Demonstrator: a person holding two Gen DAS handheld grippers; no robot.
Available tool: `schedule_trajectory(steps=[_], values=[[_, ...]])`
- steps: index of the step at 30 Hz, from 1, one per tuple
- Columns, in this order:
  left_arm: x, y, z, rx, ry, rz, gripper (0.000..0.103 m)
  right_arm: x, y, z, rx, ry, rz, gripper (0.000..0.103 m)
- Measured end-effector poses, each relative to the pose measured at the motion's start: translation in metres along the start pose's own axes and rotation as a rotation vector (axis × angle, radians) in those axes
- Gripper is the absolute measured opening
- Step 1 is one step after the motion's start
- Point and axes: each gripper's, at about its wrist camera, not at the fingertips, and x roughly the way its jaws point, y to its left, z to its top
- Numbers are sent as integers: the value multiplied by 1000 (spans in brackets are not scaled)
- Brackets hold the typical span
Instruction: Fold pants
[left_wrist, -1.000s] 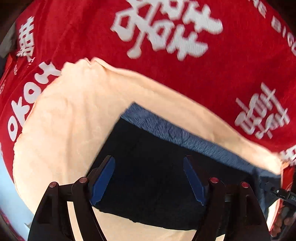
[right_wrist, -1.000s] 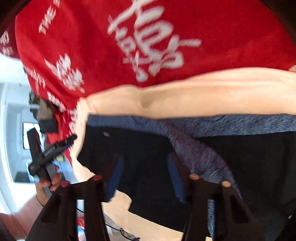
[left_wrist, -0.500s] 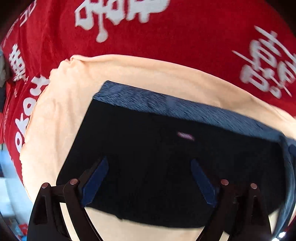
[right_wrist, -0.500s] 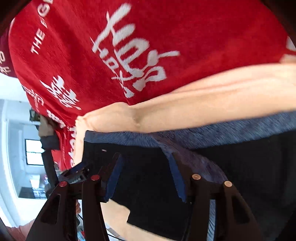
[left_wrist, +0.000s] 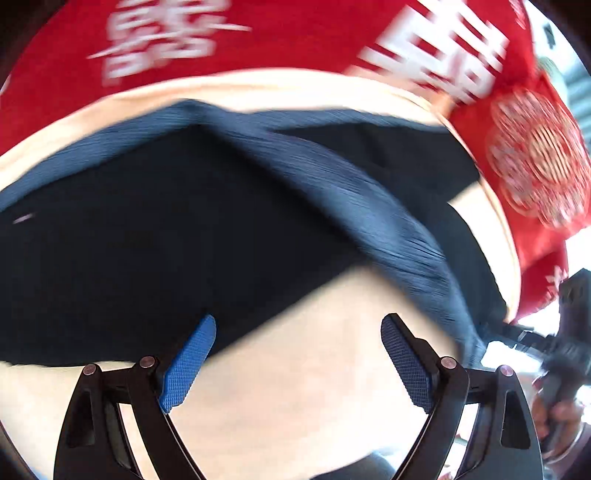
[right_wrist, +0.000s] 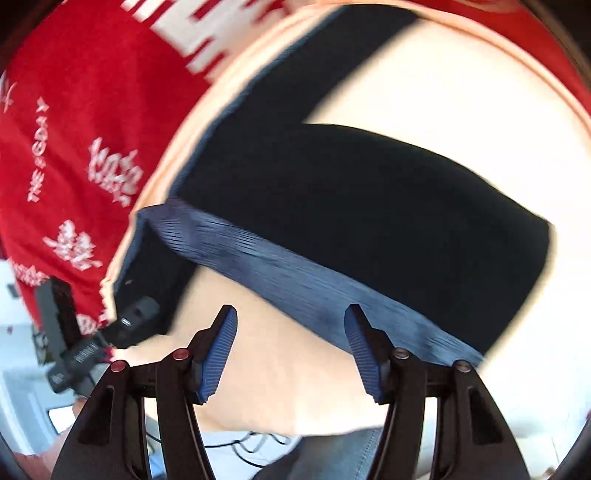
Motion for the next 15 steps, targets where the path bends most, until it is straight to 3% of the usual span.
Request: schedule_trajectory(steps=[4, 7, 14, 15], values=[[29, -51, 0, 44, 38, -49, 92, -19, -62, -22, 86, -17, -65, 65], [53, -70, 5, 31, 74, -65, 92, -17, -89, -27, 131, -8, -46, 65], [74, -92, 7, -27, 110, -36, 92, 11, -120, -12, 186, 118, 214, 64], [76, -93, 10, -43, 114, -45, 92, 15, -121, -8, 201, 132, 224, 58]])
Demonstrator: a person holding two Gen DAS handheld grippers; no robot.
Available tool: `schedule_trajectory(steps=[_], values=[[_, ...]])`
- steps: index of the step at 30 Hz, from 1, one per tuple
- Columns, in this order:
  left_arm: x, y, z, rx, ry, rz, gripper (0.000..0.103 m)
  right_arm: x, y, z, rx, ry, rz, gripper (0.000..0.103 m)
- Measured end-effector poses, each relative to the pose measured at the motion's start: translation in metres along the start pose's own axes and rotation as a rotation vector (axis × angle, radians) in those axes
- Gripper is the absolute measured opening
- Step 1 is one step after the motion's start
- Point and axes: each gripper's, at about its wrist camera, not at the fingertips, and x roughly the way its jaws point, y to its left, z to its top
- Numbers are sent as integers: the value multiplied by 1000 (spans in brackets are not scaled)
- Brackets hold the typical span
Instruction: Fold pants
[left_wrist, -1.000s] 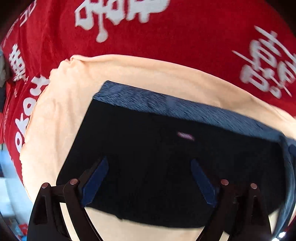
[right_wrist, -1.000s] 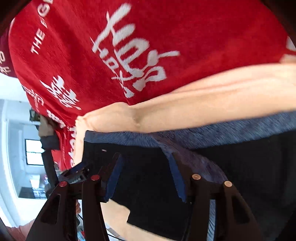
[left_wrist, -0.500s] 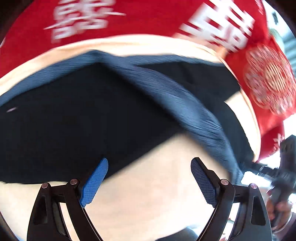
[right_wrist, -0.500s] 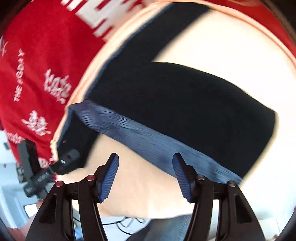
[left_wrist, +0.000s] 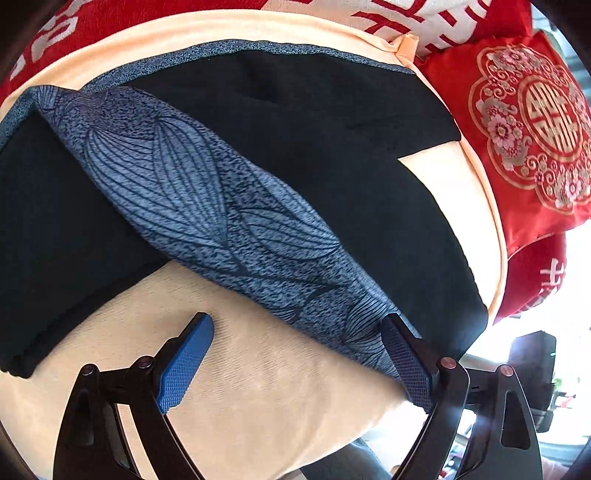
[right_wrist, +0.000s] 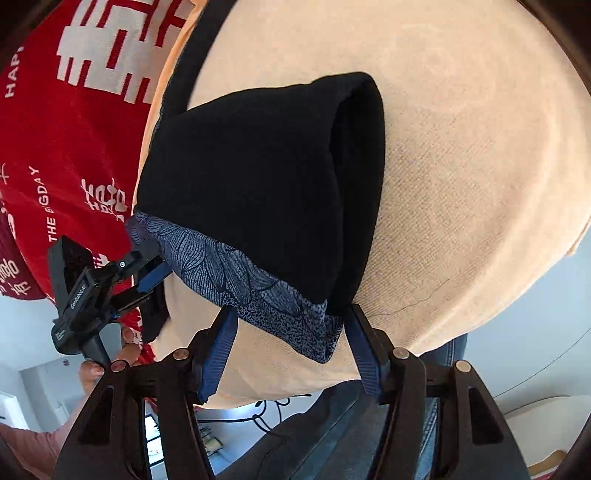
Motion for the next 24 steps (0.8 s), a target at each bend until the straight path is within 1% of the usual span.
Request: schedule_trajectory(steps=[1, 2, 3, 4, 6, 8, 10, 13, 15, 17, 18, 19, 20, 21, 22, 23, 24], values=[[2, -1, 1, -21, 9, -14, 92, 2, -2, 4, 18, 19, 0, 28], [5, -2, 2, -37, 15, -20, 92, 2, -3, 10, 28, 54, 12, 16], [6, -3, 3, -47, 17, -20, 90, -2, -1, 14, 31, 68, 43, 16], [6, -4, 5, -59, 15, -27, 71, -8, 6, 20, 12, 72, 42, 15], [5, -8, 13, -89, 33, -60, 43, -23, 27, 35, -59, 80, 59, 15], [-5, -8, 20, -123, 6, -82, 42, -40, 57, 58, -131, 79, 99, 15], [-19, -12, 30, -129, -32, -83, 42, -59, 90, 88, -212, 65, 127, 15], [-36, -25, 55, -128, -110, -81, 42, -79, 132, 135, -295, 36, 165, 15], [-46, -30, 78, -123, -165, -60, 42, -89, 161, 175, -348, 6, 183, 15], [-55, -31, 101, -110, -211, -28, 43, -88, 186, 220, -377, -15, 167, 15], [-59, -31, 110, -102, -233, 2, 52, -86, 194, 241, -384, -23, 156, 15], [-64, -30, 119, -94, -261, 50, 69, -79, 201, 261, -388, -28, 135, 18], [-70, -28, 126, -91, -289, 96, 77, -69, 209, 281, -396, -25, 108, 19], [-74, -24, 131, -90, -313, 131, 81, -58, 213, 293, -410, -29, 63, 21], [-76, -20, 134, -91, -320, 155, 81, -48, 215, 300, -427, -37, 5, 32], [-78, -12, 136, -98, -319, 186, 81, -40, 220, 309, -458, -58, -74, 47], [-77, -6, 136, -110, -317, 218, 81, -35, 226, 315, -496, -81, -159, 80]])
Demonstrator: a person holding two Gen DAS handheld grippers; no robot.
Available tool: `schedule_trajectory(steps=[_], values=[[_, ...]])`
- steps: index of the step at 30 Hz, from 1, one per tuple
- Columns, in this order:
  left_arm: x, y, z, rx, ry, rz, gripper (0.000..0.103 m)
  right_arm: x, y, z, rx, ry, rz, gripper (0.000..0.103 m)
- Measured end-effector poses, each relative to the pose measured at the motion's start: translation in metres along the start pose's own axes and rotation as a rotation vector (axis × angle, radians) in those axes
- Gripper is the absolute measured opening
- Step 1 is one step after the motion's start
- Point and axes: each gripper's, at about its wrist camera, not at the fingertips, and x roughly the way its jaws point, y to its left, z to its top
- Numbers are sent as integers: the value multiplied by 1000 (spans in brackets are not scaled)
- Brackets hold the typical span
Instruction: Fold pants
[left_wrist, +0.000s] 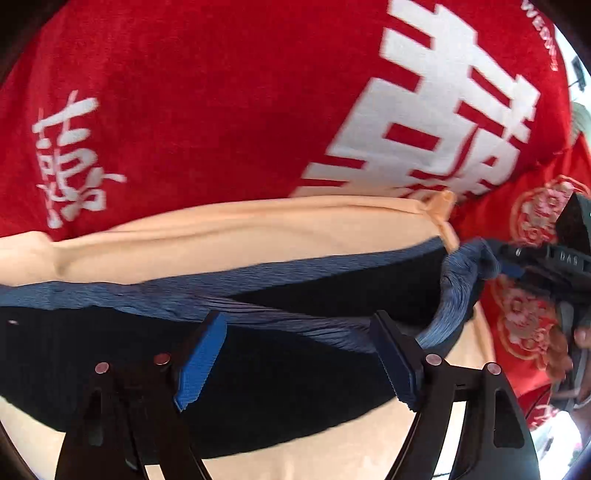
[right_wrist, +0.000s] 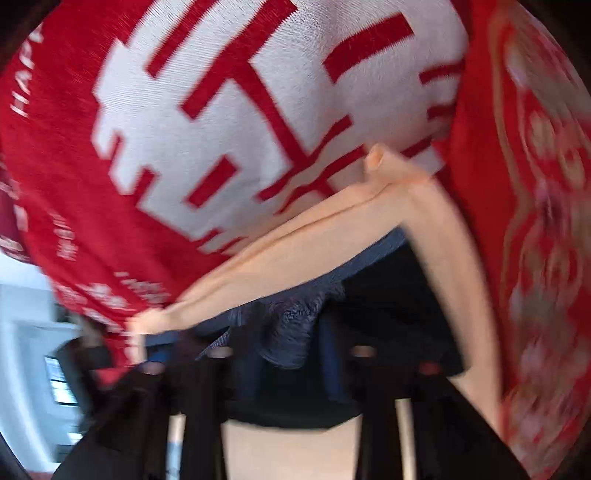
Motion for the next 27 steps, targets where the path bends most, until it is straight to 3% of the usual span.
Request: schedule_trajectory(steps=[1, 2, 6, 8, 10, 13, 14, 15, 16, 18, 20, 23, 24, 25, 27], values=[[2, 8, -1, -9, 4, 37, 81, 2, 2, 5, -29, -6, -59, 89], [3, 17, -4, -18, 12, 70, 81, -1, 6, 8, -50, -27, -83, 89], [16, 58, -26, -61, 83, 210, 81, -14, -3, -23, 19, -39, -48, 87], [25, 79, -37, -94, 116, 284, 81, -10, -22, -51, 70, -18, -98, 74], [34, 105, -49, -159, 151, 335, 81, -1, -41, -64, 118, 10, -135, 56], [46, 132, -61, -241, 185, 355, 83, 20, -63, -65, 197, 9, -124, 51], [46, 137, -63, -262, 168, 346, 86, 28, -67, -63, 197, 12, -137, 44], [46, 138, -63, -263, 168, 355, 89, 34, -67, -61, 199, 26, -145, 20], [46, 137, -61, -256, 172, 360, 89, 33, -65, -58, 199, 27, -151, 11], [43, 134, -59, -222, 172, 377, 89, 15, -54, -58, 162, -36, -165, 10], [44, 133, -59, -190, 173, 390, 89, 1, -50, -66, 113, -58, -267, 11], [47, 137, -60, -212, 173, 377, 89, 21, -67, -76, 124, 65, -303, 22], [46, 139, -59, -217, 174, 376, 89, 18, -66, -77, 108, 49, -300, 27], [46, 139, -58, -217, 177, 381, 89, 11, -59, -79, 75, 25, -319, 45], [45, 136, -58, -206, 182, 386, 89, -5, -50, -88, 54, -32, -309, 64]])
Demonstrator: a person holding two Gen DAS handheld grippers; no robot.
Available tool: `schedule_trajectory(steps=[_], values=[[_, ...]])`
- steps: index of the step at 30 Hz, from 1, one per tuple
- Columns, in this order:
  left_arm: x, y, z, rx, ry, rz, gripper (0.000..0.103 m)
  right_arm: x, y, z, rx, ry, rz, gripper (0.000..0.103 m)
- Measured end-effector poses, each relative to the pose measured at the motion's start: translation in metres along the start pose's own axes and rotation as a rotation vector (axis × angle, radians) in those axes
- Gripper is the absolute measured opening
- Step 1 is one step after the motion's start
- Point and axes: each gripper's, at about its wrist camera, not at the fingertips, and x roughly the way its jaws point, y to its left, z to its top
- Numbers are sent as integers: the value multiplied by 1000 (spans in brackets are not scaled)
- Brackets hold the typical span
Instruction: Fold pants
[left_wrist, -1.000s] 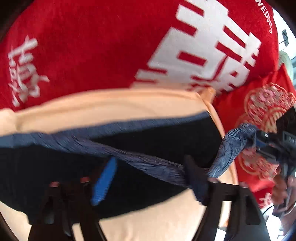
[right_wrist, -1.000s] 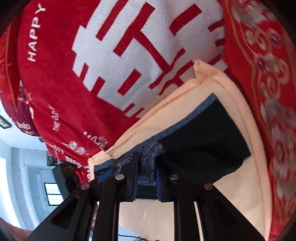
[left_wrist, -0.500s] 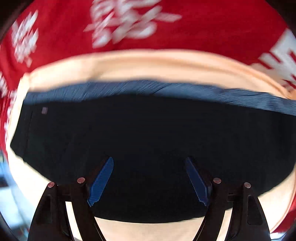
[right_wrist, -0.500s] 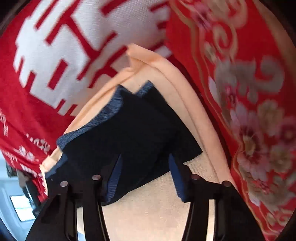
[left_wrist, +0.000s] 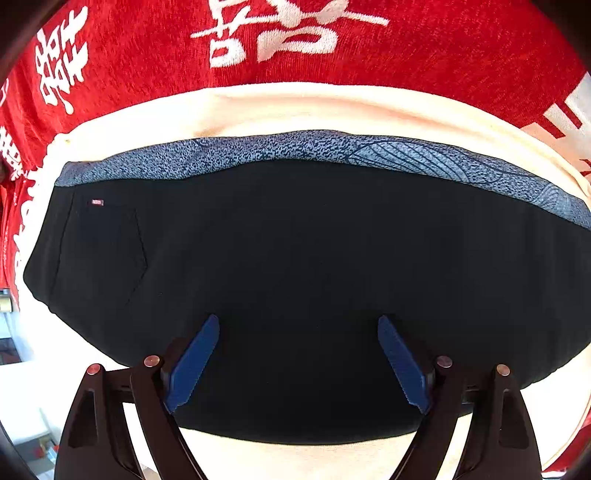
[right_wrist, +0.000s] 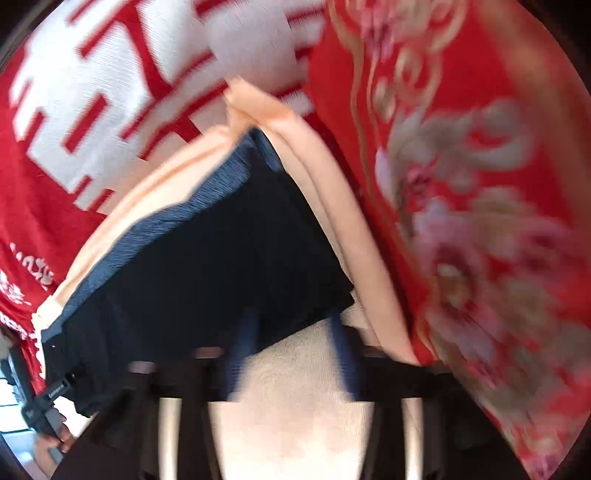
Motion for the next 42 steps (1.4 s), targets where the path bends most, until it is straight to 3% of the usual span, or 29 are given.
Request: schedule_trajectory(steps=[3, 8, 10, 14, 16, 18, 19, 21, 23, 25, 26, 27, 28, 30, 31, 32, 34, 35, 38, 42], values=[[-12, -23, 5, 48, -22, -8, 89, -6, -8, -17, 49, 4, 35, 64], [-36, -74, 32, 142, -125, -68, 89, 3, -14, -5, 106, -28, -39, 61], [-39, -93, 46, 173, -159, -88, 89, 9, -13, 6, 112, -23, -21, 23], [-34, -136, 70, 230, -187, -104, 89, 15, -15, 3, 111, 42, -86, 23], [-24, -150, 68, 247, -161, -90, 89, -4, -7, -4, 81, -8, -103, 27], [-9, -159, 57, 259, -116, -102, 89, -31, 14, -7, -15, -120, -55, 29], [0, -160, 48, 267, -96, -107, 89, -35, 28, -6, -58, -142, -27, 35], [0, -157, 35, 260, -153, -112, 91, -26, 51, 12, -152, -145, 30, 45], [2, -156, 33, 261, -156, -111, 93, 0, 60, 36, -170, -108, 63, 45], [6, -154, 38, 241, -137, -119, 99, 38, 62, 58, -177, -54, 34, 45], [7, -157, 32, 236, -132, -119, 101, 49, 56, 62, -166, -31, -8, 39], [10, -153, 34, 231, -130, -128, 102, 57, 45, 70, -144, -29, -32, 12], [12, -150, 36, 228, -129, -139, 102, 57, 36, 77, -133, -53, -56, 1], [13, -147, 33, 229, -133, -143, 102, 45, 32, 84, -124, -101, -182, 11], [13, -144, 34, 226, -127, -143, 102, 38, 31, 82, -112, -108, -185, 12], [13, -136, 35, 219, -113, -143, 102, 31, 32, 78, -92, -94, -126, 15], [7, -128, 35, 202, -89, -145, 102, 19, 31, 62, -52, -61, -10, 50], [2, -125, 33, 193, -97, -144, 102, 12, 31, 48, -31, -49, 48, 56], [-7, -93, 35, 172, -117, -131, 102, 7, 22, -3, 59, 8, 123, 58], [13, -68, 31, 156, -68, -73, 102, 34, -11, -46, 271, 67, 165, 58]])
